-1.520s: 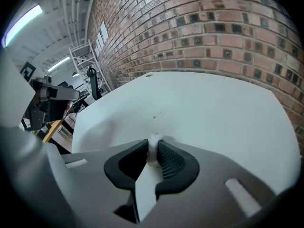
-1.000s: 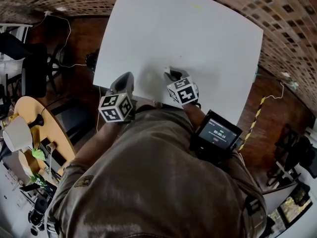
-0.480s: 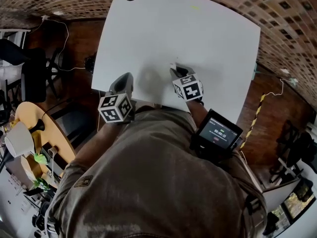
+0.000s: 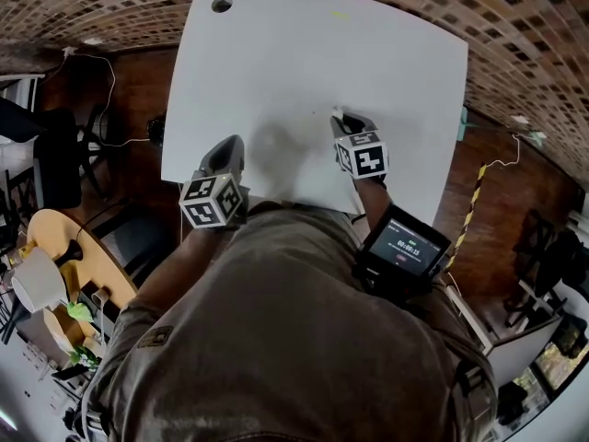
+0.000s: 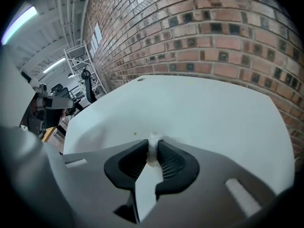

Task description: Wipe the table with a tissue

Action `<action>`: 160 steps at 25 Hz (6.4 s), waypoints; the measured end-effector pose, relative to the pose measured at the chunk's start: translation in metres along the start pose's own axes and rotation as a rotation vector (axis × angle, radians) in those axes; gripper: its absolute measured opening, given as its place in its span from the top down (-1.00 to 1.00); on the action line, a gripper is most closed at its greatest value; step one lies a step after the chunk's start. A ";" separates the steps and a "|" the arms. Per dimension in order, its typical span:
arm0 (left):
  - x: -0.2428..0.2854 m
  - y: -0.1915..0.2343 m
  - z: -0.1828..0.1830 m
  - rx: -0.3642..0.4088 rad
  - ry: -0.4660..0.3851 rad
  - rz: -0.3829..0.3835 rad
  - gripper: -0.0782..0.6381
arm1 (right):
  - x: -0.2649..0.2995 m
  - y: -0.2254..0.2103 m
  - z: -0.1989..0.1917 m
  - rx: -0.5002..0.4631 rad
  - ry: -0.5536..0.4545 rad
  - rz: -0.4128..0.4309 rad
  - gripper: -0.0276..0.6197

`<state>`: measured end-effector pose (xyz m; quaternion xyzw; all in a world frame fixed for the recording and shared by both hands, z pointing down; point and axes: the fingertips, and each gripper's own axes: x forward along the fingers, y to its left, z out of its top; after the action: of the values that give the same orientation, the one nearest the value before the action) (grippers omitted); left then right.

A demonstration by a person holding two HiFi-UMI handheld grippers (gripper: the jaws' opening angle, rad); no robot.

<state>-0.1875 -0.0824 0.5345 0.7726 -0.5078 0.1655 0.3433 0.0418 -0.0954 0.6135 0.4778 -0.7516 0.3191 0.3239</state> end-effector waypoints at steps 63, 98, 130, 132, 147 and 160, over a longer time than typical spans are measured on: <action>-0.014 0.037 -0.006 -0.117 -0.035 0.127 0.78 | 0.040 0.039 0.024 -0.167 0.097 0.175 0.69; -0.019 0.018 -0.009 -0.091 -0.040 0.108 0.78 | 0.031 0.057 0.007 -0.166 0.099 0.203 0.69; -0.008 -0.001 -0.009 -0.018 -0.014 0.007 0.78 | 0.003 0.077 -0.037 -0.123 0.100 0.167 0.69; -0.010 -0.001 -0.009 -0.016 -0.017 0.003 0.78 | 0.003 0.083 -0.039 -0.127 0.099 0.176 0.69; 0.002 -0.032 -0.020 0.031 0.002 -0.138 0.78 | -0.069 0.014 -0.040 0.108 -0.075 -0.045 0.69; -0.028 -0.095 -0.024 0.130 -0.118 -0.159 0.78 | -0.185 0.018 -0.028 0.086 -0.447 -0.088 0.69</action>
<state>-0.1126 -0.0227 0.5003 0.8396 -0.4522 0.1246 0.2738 0.0921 0.0276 0.4808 0.5824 -0.7689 0.2223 0.1423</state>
